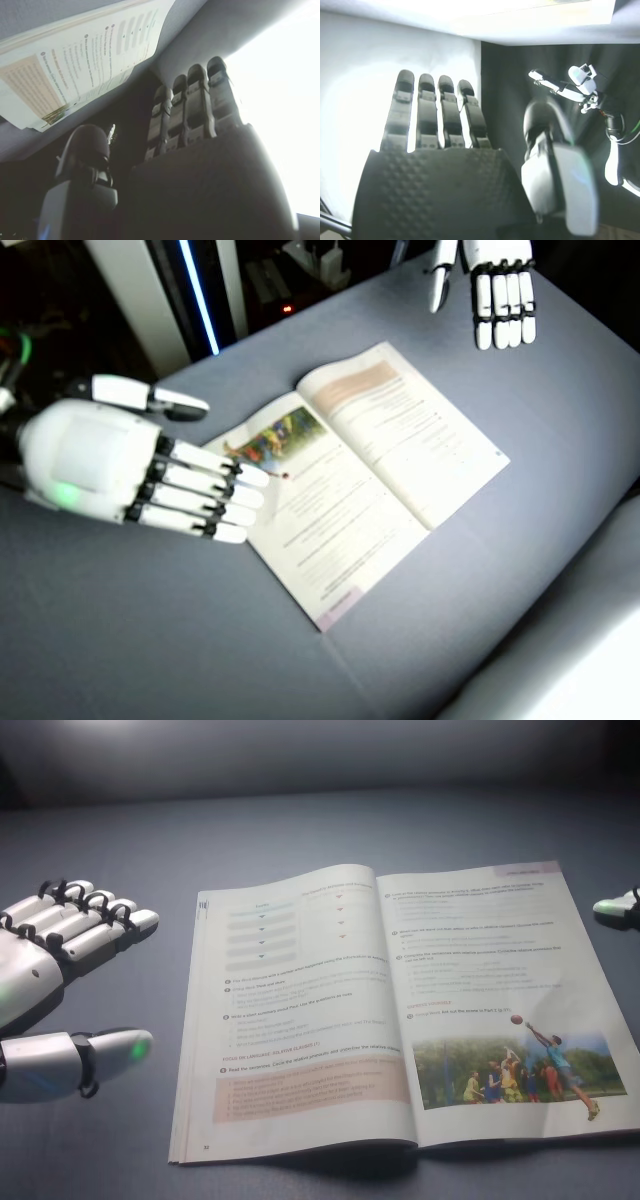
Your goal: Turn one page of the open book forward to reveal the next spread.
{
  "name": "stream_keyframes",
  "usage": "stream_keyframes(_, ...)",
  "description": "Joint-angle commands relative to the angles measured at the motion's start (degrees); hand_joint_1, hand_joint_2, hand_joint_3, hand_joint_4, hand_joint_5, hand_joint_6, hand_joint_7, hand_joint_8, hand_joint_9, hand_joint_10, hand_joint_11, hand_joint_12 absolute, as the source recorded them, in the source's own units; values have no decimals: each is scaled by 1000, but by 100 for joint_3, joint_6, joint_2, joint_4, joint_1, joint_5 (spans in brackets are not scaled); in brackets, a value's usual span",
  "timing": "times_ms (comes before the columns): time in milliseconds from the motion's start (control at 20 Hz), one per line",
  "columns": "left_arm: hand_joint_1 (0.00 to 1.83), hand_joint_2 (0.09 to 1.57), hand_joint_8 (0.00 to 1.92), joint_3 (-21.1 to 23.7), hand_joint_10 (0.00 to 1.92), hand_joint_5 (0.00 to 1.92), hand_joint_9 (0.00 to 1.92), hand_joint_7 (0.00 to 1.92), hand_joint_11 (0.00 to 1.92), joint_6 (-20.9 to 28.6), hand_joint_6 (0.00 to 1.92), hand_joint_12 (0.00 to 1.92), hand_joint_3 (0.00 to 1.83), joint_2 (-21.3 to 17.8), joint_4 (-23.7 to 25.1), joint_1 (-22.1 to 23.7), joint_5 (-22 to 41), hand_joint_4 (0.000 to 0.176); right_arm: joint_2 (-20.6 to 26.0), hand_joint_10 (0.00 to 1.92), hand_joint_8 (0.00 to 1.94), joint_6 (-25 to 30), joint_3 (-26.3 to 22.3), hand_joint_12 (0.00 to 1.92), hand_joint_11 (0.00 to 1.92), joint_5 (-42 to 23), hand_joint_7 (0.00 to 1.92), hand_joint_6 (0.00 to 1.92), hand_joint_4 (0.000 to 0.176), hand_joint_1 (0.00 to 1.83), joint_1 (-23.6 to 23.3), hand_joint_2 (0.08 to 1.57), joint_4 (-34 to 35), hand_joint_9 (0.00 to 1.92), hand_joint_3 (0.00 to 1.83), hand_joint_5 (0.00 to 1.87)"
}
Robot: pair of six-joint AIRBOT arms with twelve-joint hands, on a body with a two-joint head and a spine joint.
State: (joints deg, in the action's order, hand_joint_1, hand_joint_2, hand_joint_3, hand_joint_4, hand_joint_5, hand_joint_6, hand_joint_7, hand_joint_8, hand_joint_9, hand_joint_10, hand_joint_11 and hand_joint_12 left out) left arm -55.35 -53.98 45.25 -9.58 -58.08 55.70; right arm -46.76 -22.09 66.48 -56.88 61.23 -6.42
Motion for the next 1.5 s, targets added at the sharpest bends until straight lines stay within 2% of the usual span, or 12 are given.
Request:
stream_keyframes(0,0,1233,3,-53,4,62,44,78,0,4,2,0,13,6,-35,58,622,0,6,8,3,31,49,595,0,-578,178,2,0,410,-79,1416,180,146,11,150)
stream_keyframes(150,0,1215,2,-72,3,19,21,41,2,5,2,1,1,24,-28,79,600,0,2,5,3,31,68,589,0,-503,193,2,0,480,-135,1419,110,157,1,161)
stream_keyframes(250,0,1235,7,-76,10,31,41,56,14,11,6,6,8,30,-29,81,594,0,-4,3,2,31,81,597,0,-408,196,2,0,415,-221,1422,-8,160,2,163)
stream_keyframes(300,0,1253,0,-77,0,21,11,42,0,20,1,0,15,30,-22,81,594,0,-5,7,9,32,107,432,0,-232,174,6,0,412,-339,1427,-176,146,1,154)
stream_keyframes(400,0,1263,1,-78,1,19,11,42,0,34,0,0,18,29,-21,81,599,0,-4,2,1,34,140,367,27,-42,189,1,0,382,-447,1424,-359,161,0,172)
stream_keyframes(500,0,1261,4,-85,6,24,23,50,0,77,2,0,14,19,-49,78,649,0,-4,7,4,111,217,273,6,497,158,2,0,111,-800,1450,-892,117,11,149)
stream_keyframes(600,0,1264,0,-89,0,2,2,6,0,79,0,0,13,19,-67,67,660,0,-4,1,1,250,271,164,0,918,110,0,0,3,-1055,1427,-1364,68,0,113)
stream_keyframes(700,0,1267,0,-91,0,0,0,0,0,82,0,0,12,20,-58,66,625,0,-5,0,1,398,318,198,0,1271,17,0,0,0,-1226,1358,-1780,3,0,44)
stream_keyframes(900,0,1276,0,-90,0,0,0,0,0,91,0,0,11,12,-56,65,642,0,-83,0,2,841,462,8,0,2004,36,1,0,0,-1663,1316,-2814,0,0,24)
stream_keyframes(950,0,1273,0,-94,0,0,0,0,0,106,0,0,9,12,-50,65,658,0,-122,0,8,938,483,25,54,2130,53,7,0,0,-1772,1316,-3064,0,0,39)
stream_keyframes(1150,0,1287,0,-103,0,0,0,0,0,178,0,0,12,11,22,70,694,0,-312,0,3,1179,540,14,32,2556,48,2,0,0,-2027,1261,-3931,0,0,26)
stream_keyframes(1450,0,1277,0,-109,0,0,0,0,0,229,0,0,4,22,41,70,736,0,-538,0,7,1227,574,1,3,2914,22,9,0,0,-2057,1241,-4517,0,0,31)
